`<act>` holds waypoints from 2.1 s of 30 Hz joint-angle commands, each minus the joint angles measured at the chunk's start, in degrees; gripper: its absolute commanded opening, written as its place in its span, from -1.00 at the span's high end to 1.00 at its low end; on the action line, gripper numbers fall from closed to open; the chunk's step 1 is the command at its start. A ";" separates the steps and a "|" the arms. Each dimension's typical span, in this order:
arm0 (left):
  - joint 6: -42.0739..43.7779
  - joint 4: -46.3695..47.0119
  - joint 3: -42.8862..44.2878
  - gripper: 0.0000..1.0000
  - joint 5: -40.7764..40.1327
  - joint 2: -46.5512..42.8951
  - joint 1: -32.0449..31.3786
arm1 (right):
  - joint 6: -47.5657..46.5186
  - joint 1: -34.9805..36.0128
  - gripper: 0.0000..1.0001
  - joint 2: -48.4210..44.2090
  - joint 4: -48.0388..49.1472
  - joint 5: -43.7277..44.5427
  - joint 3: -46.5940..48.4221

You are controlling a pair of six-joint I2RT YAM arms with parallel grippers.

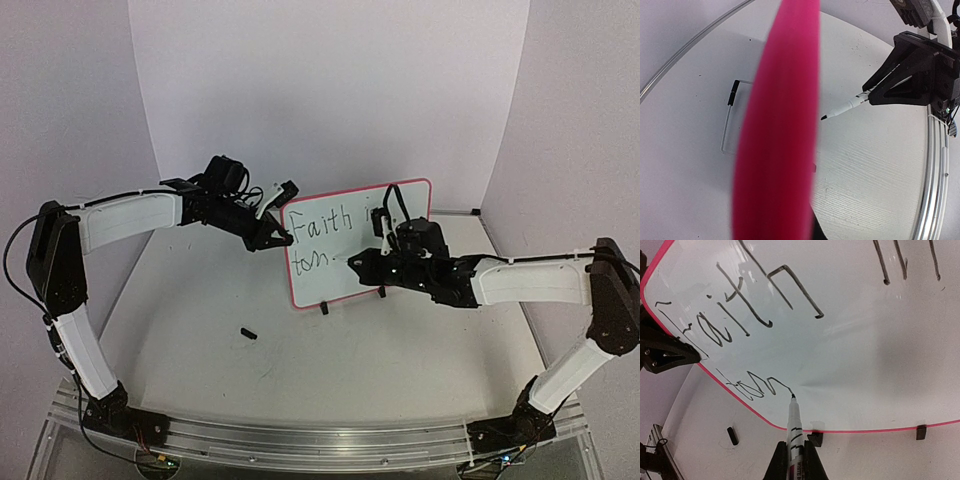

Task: Write a sentence on the whiteboard
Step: Write on the whiteboard with the whiteboard marker without the cap.

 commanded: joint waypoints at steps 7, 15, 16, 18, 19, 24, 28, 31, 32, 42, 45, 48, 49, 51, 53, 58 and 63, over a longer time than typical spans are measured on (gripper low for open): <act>2.97 -4.95 -0.31 1.00 -5.27 0.60 -0.30 | 1.20 -0.56 1.00 0.50 3.03 2.37 2.51; 3.05 -4.94 -0.27 1.00 -5.36 0.59 -0.34 | 1.17 -1.23 1.00 2.09 3.66 2.66 3.80; 3.05 -4.94 -0.27 1.00 -5.36 0.59 -0.34 | 1.13 -1.34 1.00 2.31 3.72 2.64 4.04; 3.07 -4.97 -0.35 1.00 -5.40 0.59 -0.36 | 0.97 -1.44 1.00 2.79 3.85 2.44 4.37; 3.08 -4.96 -0.36 1.00 -5.43 0.59 -0.43 | 0.92 -1.51 1.00 3.06 3.86 2.24 4.56; 3.05 -4.94 -0.31 1.00 -5.44 0.55 -0.44 | 0.87 -1.63 1.00 4.18 3.80 0.81 5.32; 3.05 -5.00 -0.32 1.00 -5.45 0.50 -0.41 | 1.72 -1.63 1.00 4.55 3.54 0.50 4.48; 3.08 -5.03 -0.33 1.00 -5.49 0.50 -0.43 | 2.73 -1.63 1.00 4.44 2.57 1.63 3.44; 3.07 -5.06 -0.36 1.00 -5.48 0.50 -0.45 | 3.02 -1.63 1.00 4.30 2.09 2.03 3.22; 3.05 -5.02 -0.27 1.00 -5.45 0.51 -0.48 | 3.53 -1.63 1.00 2.12 -0.54 6.90 2.00; 3.07 -5.02 -0.27 1.00 -5.49 0.50 -0.44 | 3.05 -1.63 1.00 1.24 -0.54 7.28 2.41; 3.06 -5.04 -0.27 1.00 -5.47 0.52 -0.44 | 2.45 -1.63 1.00 0.50 -0.54 6.81 3.08; 3.08 -5.03 -0.27 1.00 -5.50 0.53 -0.44 | 2.27 -1.63 1.00 0.34 -0.54 6.57 3.29; 3.09 -5.02 -0.27 1.00 -5.45 0.50 -0.46 | 2.02 -1.63 1.00 0.13 -0.42 5.92 3.69; 3.12 -5.03 -0.27 1.00 -5.45 0.44 -0.44 | 1.79 -1.63 1.00 -0.01 -0.36 5.13 4.04; 3.05 -5.03 -0.27 1.00 -5.45 0.44 -0.43 | 1.46 -1.55 1.00 0.38 0.14 3.24 4.62; 3.07 -5.03 -0.27 1.00 -5.47 0.51 -0.50 | 1.37 -1.54 1.00 0.65 1.47 1.33 4.77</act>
